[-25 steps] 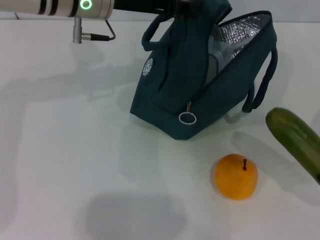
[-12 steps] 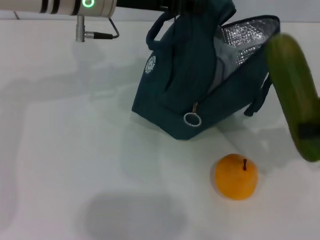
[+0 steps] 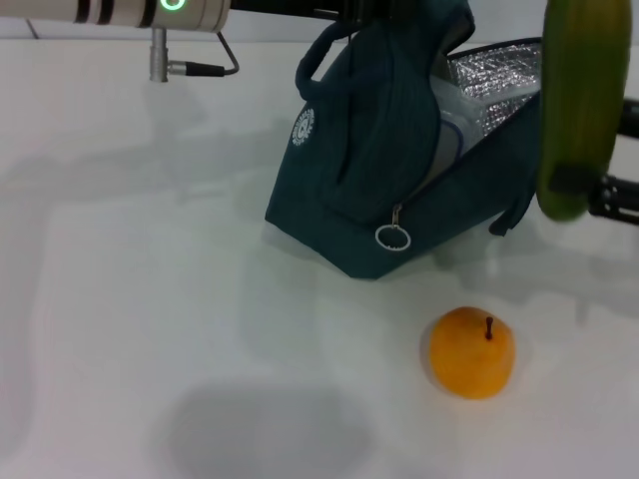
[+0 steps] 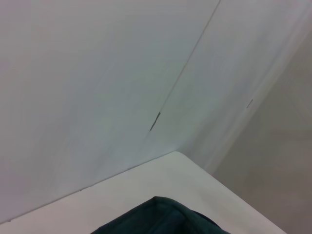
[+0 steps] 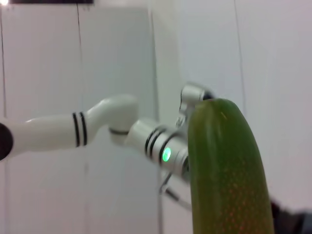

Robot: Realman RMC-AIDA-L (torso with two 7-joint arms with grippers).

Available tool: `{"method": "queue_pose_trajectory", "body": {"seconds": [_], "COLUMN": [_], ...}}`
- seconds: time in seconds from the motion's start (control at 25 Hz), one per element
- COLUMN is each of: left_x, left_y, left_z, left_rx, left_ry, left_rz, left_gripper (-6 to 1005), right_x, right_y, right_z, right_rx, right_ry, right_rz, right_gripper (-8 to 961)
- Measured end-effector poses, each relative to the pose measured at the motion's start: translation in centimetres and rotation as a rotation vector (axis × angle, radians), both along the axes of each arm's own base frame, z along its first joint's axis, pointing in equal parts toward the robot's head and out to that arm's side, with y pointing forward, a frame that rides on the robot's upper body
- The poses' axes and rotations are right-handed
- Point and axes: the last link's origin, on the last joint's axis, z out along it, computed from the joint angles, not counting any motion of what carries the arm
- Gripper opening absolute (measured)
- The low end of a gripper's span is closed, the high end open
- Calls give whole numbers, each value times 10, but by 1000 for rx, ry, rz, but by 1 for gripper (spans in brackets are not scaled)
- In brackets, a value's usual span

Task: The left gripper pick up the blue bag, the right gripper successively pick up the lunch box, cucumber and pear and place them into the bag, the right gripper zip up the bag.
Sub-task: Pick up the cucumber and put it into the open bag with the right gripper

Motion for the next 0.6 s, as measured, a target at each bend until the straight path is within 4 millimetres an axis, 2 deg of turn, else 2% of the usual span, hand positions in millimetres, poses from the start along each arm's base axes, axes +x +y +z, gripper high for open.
{"method": "queue_pose_trajectory", "body": {"seconds": [0.32,0.6], "left_x": [0,-1], "left_y": [0,0], "left_z": [0,0], "left_rx": [-4,-6], "left_ry": [-5,-6], "left_rz": [8,12], "left_gripper": [54,53], "right_x": [-2,-5], "right_y": [13,33], "right_z": [-9,-22], "right_rx": [274,369], "right_ry": [79,38], "right_rz": [83,59], "right_gripper": [606,606]}}
